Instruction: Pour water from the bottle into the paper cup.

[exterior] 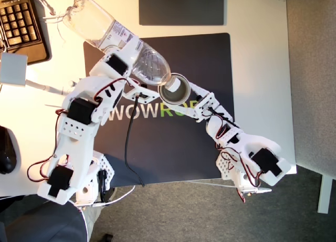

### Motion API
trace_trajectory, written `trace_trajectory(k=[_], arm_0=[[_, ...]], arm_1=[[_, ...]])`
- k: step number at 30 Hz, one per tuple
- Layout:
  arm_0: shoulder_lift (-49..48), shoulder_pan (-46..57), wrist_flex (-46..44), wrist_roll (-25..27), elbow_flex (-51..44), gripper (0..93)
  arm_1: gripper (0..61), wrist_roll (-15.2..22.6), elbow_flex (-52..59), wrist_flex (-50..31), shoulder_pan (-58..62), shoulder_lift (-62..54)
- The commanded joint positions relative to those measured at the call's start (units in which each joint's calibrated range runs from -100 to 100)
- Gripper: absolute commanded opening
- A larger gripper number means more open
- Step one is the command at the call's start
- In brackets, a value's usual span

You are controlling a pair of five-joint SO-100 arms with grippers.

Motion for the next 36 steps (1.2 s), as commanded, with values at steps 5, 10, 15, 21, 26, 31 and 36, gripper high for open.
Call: trace_trajectory(k=[5,10,15,21,26,31,36], arm_0=[[-7.88,0.76,-3.21,0.73,-2.29,0.0],[-7.53,0.63,-3.21,0.73,-2.56,0.0],[-6.75,0.63,-3.21,0.78,-3.56,0.0],[-6.31,0.5,-3.21,0.78,-4.11,0.0],[-5.97,0.5,-3.21,0.88,-4.38,0.0],[-5.79,0.5,-3.21,0.93,-4.47,0.0],[-5.53,0.5,-3.46,1.17,-5.11,0.0]], arm_1=[[0.1,-0.39,-3.19,-1.28,0.66,-0.9],[0.1,-0.63,-4.82,0.76,1.26,-0.9],[0.1,-0.63,-5.37,1.17,1.74,-0.56],[0.1,-0.78,-5.64,1.74,2.22,-0.47],[0.1,-0.78,-6.28,1.83,2.22,-0.56],[0.1,-0.78,-6.28,1.5,2.57,-0.47],[0.1,-0.88,-6.19,1.5,2.69,-0.3]])
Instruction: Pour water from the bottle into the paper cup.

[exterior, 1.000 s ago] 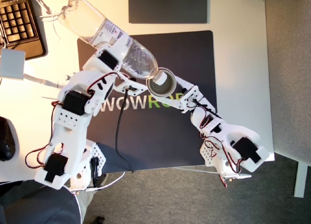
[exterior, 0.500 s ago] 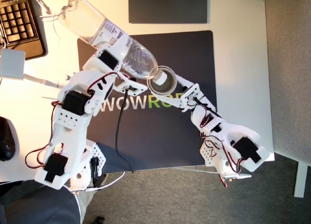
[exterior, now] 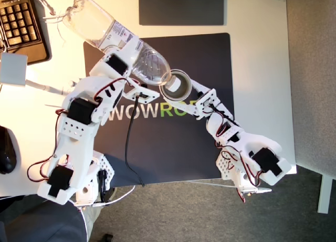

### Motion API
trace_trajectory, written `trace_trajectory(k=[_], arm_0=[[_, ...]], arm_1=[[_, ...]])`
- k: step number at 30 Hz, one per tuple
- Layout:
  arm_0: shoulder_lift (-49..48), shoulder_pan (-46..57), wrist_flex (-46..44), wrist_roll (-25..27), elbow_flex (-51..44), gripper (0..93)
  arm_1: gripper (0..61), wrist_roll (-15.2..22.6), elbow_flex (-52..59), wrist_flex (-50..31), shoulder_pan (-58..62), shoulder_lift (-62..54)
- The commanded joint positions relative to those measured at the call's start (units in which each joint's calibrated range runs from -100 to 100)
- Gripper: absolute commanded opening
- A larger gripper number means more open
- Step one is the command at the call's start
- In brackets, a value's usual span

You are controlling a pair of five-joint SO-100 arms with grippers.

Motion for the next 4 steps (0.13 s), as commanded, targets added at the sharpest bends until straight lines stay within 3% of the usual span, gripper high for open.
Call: trace_trajectory(k=[1,4], arm_0=[[-5.44,0.5,-3.46,0.93,-5.11,0.0],[-5.36,0.76,-3.46,0.98,-5.01,0.0]], arm_1=[[0.1,-0.34,-4.66,-0.28,0.92,-0.3],[0.1,-0.34,-4.75,-0.37,0.92,-0.21]])
